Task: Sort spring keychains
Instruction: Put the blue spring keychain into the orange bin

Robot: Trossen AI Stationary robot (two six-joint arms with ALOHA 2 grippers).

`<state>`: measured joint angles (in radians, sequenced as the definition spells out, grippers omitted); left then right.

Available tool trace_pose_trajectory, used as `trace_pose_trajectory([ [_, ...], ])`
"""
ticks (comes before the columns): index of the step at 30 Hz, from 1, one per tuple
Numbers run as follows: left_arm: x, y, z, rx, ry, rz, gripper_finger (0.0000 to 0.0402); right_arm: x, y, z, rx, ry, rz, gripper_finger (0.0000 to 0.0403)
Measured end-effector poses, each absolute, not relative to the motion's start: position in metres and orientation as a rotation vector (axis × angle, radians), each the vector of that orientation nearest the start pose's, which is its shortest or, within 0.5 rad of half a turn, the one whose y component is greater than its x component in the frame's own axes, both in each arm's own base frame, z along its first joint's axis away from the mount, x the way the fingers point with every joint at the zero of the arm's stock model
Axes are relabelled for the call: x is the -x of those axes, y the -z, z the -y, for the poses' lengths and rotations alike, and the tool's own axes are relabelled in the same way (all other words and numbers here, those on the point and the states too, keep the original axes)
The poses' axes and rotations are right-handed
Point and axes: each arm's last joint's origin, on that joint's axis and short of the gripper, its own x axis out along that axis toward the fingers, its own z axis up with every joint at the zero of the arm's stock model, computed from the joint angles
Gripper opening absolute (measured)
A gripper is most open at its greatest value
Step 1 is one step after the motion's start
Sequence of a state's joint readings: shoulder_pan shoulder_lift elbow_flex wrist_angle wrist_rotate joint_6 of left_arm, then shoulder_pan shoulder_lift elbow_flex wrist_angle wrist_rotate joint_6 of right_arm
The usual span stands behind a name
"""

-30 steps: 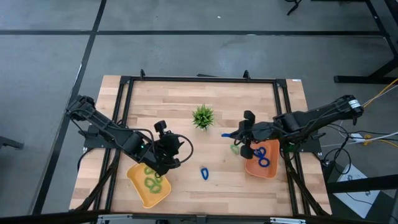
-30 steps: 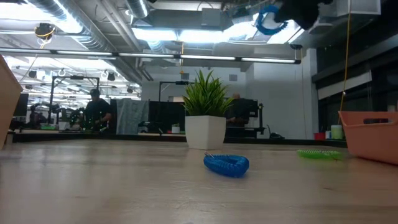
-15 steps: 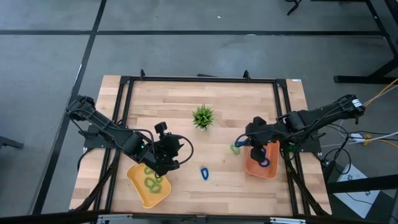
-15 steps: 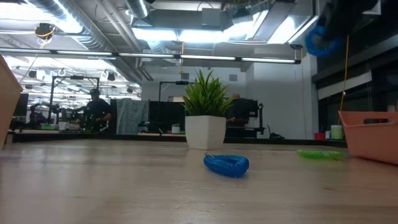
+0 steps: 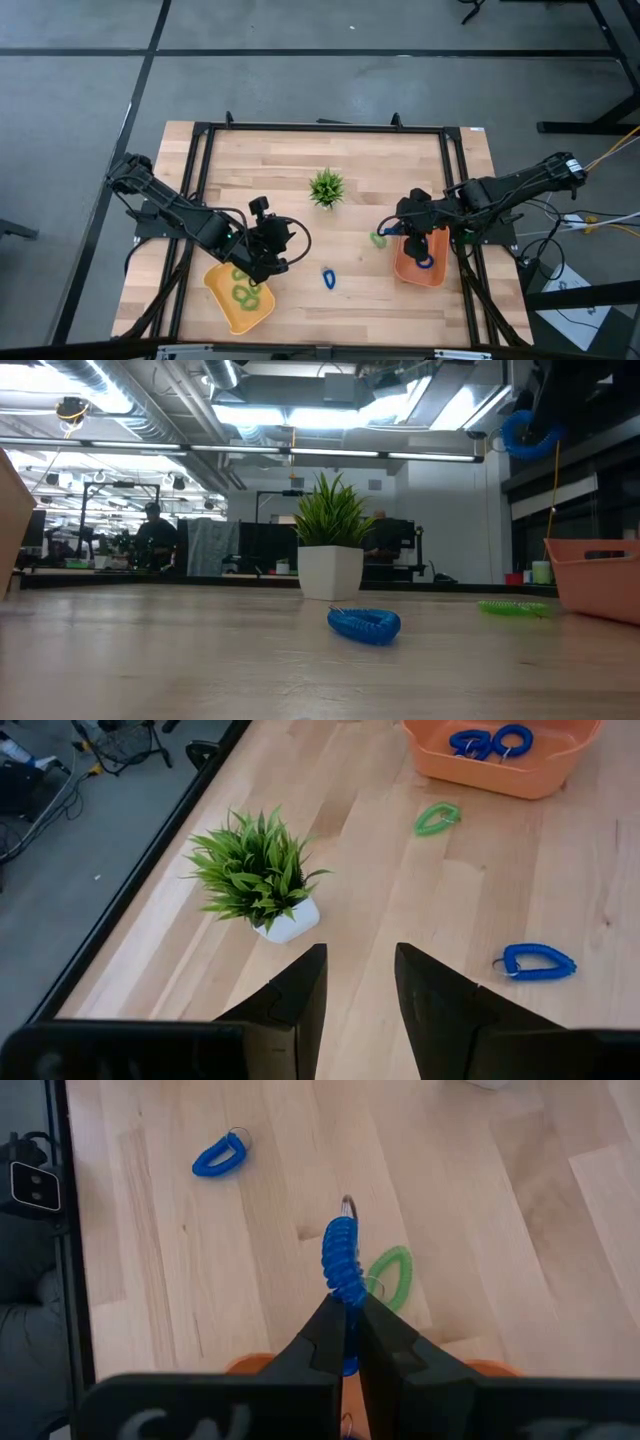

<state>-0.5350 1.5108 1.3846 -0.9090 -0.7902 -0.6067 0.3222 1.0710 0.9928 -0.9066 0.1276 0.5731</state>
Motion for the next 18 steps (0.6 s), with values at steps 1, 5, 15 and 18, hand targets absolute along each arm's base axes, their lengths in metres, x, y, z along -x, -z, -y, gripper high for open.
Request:
trace_pose_trajectory([
  [1, -0.268, -0.32, 0.135, -0.068, -0.457, -0.699, 0.0115, -0.187, -0.295, -0.058, -0.31, 0.102, -0.975, 0.0014],
  [5, -0.268, -0.32, 0.135, -0.068, -0.458, -0.699, 0.0115, -0.186, -0.295, -0.059, -0.348, 0.079, -1.001, 0.0014],
  [15, -0.268, -0.32, 0.135, -0.076, -0.455, -0.7, 0.0116, -0.172, -0.288, -0.06, -0.479, 0.043, -1.212, 0.0014],
  [18, -0.268, -0.32, 0.135, -0.076, -0.455, -0.701, 0.0116, -0.165, -0.285, -0.059, -0.509, 0.068, -1.301, 0.0016],
])
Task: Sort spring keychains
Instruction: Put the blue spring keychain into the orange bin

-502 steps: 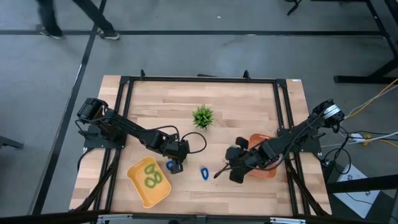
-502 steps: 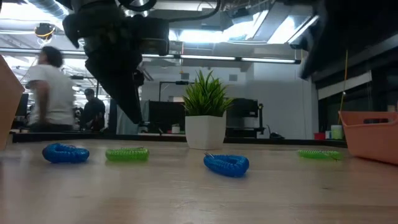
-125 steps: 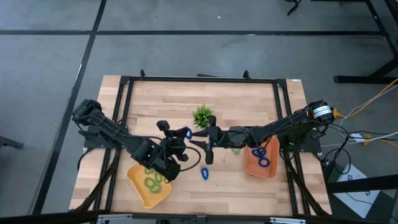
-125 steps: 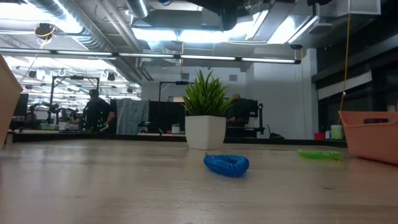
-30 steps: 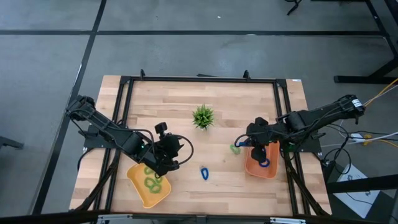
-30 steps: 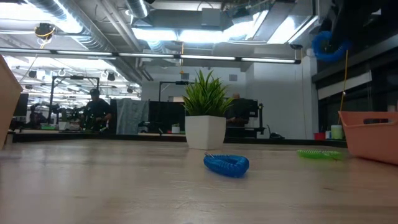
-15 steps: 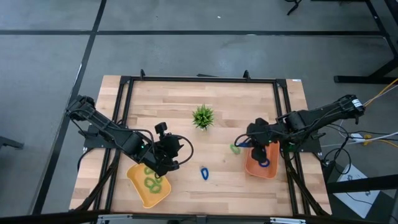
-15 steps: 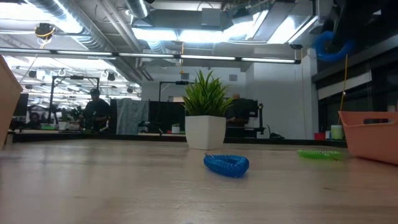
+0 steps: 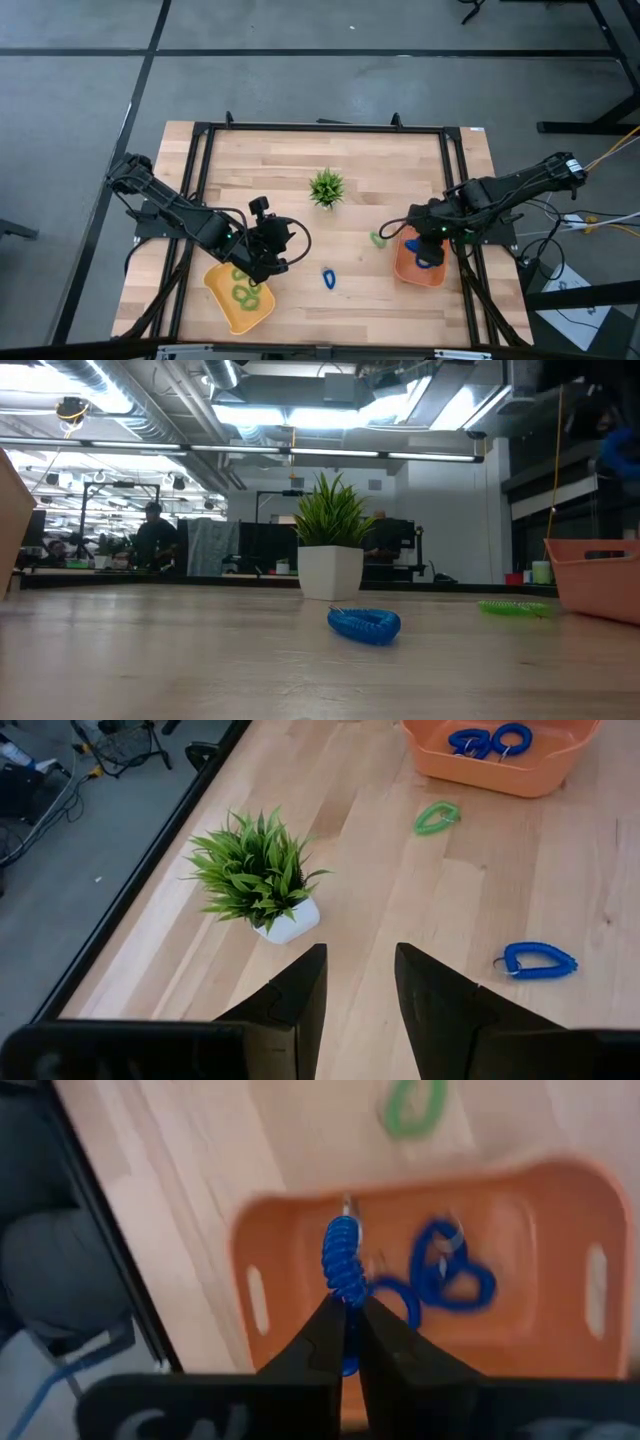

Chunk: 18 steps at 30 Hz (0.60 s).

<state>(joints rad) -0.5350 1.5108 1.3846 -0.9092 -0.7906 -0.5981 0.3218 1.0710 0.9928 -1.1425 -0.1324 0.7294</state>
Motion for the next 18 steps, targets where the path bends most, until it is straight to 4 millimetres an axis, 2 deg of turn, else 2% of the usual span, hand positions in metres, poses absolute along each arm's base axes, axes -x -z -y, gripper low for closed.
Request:
trace_pose_trajectory([
  [13, -0.268, -0.32, 0.135, -0.077, -0.455, -0.701, 0.0116, -0.147, -0.281, -0.055, -0.55, 0.148, -1.519, 0.0021],
  [18, -0.268, -0.32, 0.135, -0.078, -0.455, -0.701, 0.0116, -0.145, -0.281, -0.055, -0.553, 0.148, -1.543, 0.002],
])
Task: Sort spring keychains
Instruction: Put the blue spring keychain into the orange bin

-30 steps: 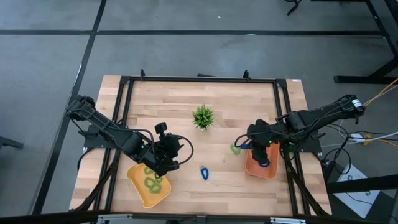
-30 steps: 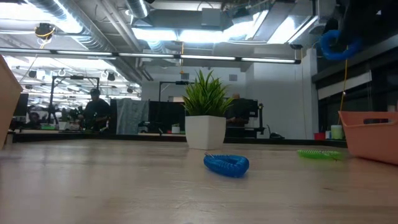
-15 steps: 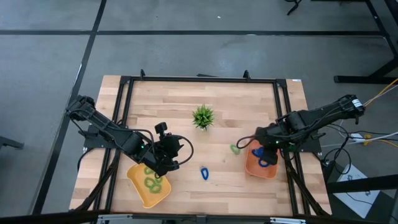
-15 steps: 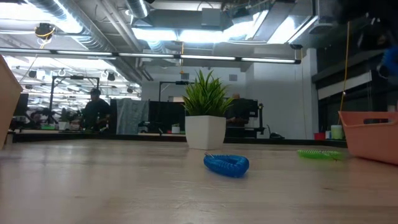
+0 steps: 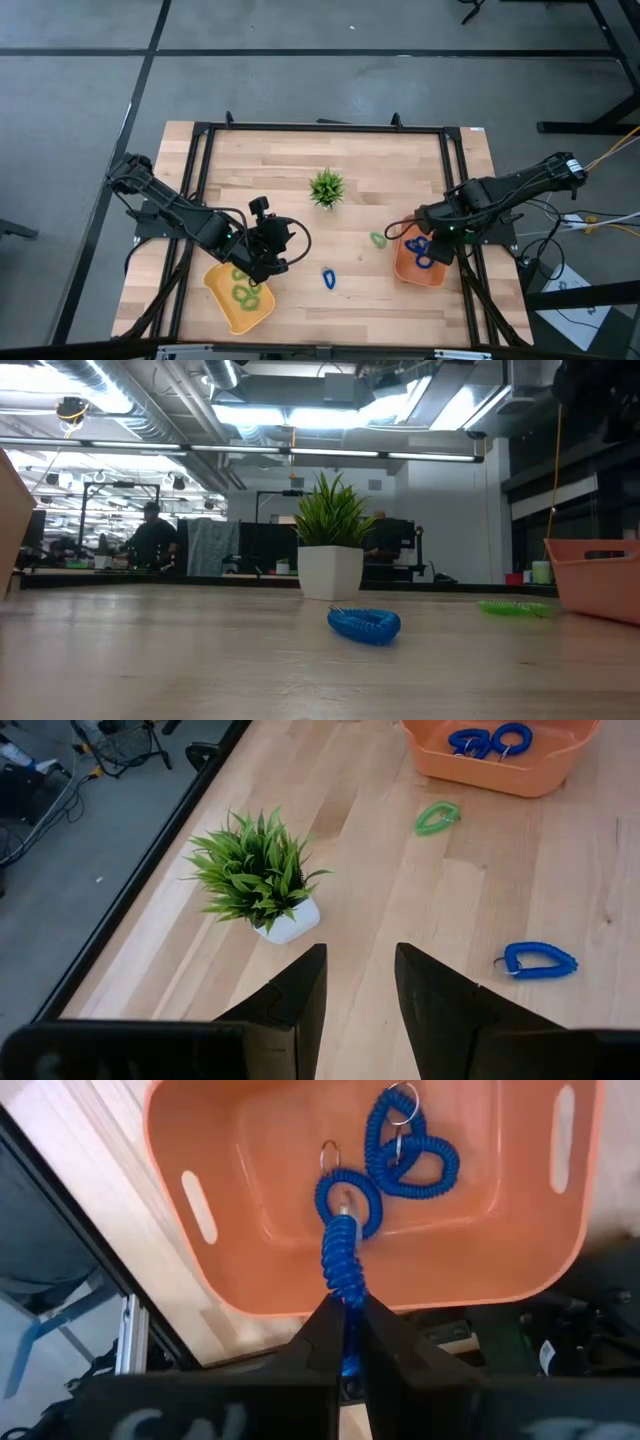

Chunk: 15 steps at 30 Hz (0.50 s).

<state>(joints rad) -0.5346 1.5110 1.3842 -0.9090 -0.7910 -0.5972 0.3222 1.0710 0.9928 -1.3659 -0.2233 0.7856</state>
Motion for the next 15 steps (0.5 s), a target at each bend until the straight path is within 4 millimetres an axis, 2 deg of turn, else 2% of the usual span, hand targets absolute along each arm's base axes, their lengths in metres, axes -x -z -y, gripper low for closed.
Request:
trace_pose_trajectory([
  [15, -0.2684, -0.3197, 0.1352, -0.077, -0.455, -0.701, 0.0116, -0.1452, -0.2805, -0.0543, -0.535, 0.167, -1.525, 0.005],
])
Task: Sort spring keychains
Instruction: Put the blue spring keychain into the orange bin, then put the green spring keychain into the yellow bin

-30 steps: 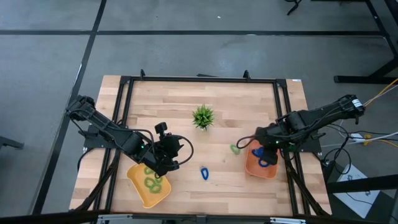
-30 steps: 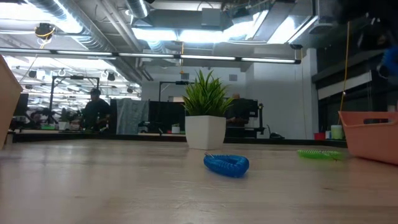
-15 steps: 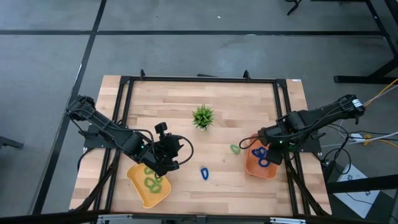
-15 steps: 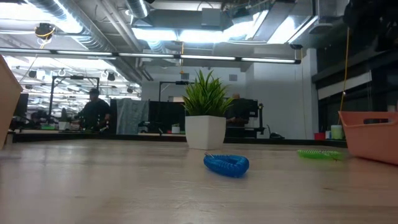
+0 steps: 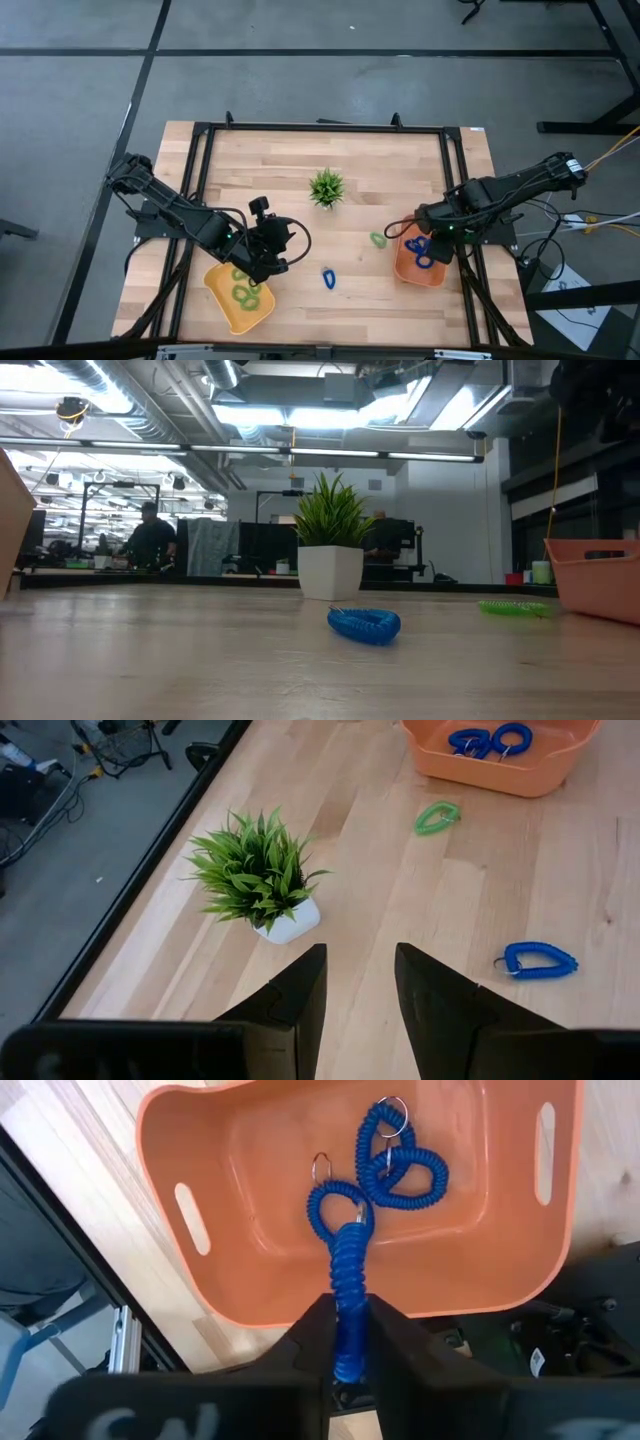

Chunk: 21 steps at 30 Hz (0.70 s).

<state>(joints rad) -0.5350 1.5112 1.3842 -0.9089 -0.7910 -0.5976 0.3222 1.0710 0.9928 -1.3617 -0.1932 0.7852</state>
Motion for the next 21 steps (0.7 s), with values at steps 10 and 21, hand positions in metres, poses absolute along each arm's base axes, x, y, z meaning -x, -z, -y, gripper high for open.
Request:
trace_pose_trajectory([
  [10, -0.2685, -0.3197, 0.1351, -0.077, -0.455, -0.701, 0.0116, -0.1458, -0.2803, -0.0529, -0.507, 0.21, -1.499, 0.0092],
  [21, -0.2716, -0.3212, 0.1383, -0.065, -0.388, -0.703, 0.0116, -0.1477, -0.2803, -0.0518, -0.487, 0.256, -1.456, 0.0115],
])
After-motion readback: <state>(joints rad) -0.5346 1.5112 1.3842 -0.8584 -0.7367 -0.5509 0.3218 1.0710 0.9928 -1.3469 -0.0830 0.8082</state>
